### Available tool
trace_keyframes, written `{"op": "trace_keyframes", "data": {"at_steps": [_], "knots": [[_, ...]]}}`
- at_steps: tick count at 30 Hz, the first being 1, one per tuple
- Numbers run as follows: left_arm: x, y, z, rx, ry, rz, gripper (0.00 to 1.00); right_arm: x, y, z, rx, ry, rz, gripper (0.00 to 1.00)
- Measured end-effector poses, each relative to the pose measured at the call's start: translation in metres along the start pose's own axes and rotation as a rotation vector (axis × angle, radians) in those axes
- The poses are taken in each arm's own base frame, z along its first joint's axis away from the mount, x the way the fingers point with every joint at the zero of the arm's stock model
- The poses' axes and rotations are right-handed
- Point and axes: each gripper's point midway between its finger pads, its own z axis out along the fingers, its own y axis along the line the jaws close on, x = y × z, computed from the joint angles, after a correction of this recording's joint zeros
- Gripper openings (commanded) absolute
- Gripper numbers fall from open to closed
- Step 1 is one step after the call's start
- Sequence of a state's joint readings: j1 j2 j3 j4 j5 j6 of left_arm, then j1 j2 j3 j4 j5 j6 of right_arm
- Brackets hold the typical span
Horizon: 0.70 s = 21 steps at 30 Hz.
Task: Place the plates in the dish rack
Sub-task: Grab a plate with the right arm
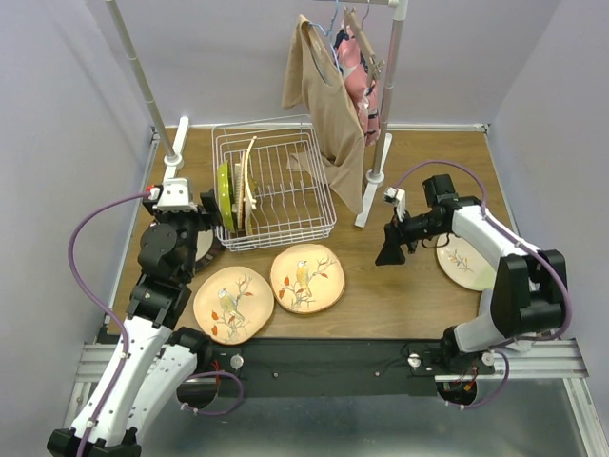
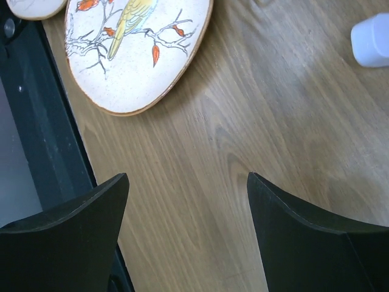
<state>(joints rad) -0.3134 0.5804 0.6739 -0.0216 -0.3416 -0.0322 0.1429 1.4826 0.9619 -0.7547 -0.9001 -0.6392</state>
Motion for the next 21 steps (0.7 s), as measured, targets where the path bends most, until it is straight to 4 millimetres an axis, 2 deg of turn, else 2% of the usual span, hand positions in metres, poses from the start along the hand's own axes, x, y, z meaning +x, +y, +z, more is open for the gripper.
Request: {"op": "trace_keyframes", "data": {"at_steps": [5,12,16,21], "knots": [[-0.007,0.0,0.0,-0.003,-0.029,-0.01,0.85,0.002,-0.008,0.013,-0.011,-0.01,0.128,0.88],[-0.014,0.002,-0.002,-0.007,-0.052,-0.018,0.85,-0.005,-0.002,0.037,-0.032,-0.077,0.27,0.89],[-0.014,0.003,-0.002,-0.014,-0.055,-0.019,0.85,0.0,0.01,0.067,-0.006,-0.058,0.383,0.9],[-0.014,0.005,-0.002,-0.021,-0.055,-0.018,0.85,0.014,0.029,0.1,0.0,-0.063,0.419,0.89]]}}
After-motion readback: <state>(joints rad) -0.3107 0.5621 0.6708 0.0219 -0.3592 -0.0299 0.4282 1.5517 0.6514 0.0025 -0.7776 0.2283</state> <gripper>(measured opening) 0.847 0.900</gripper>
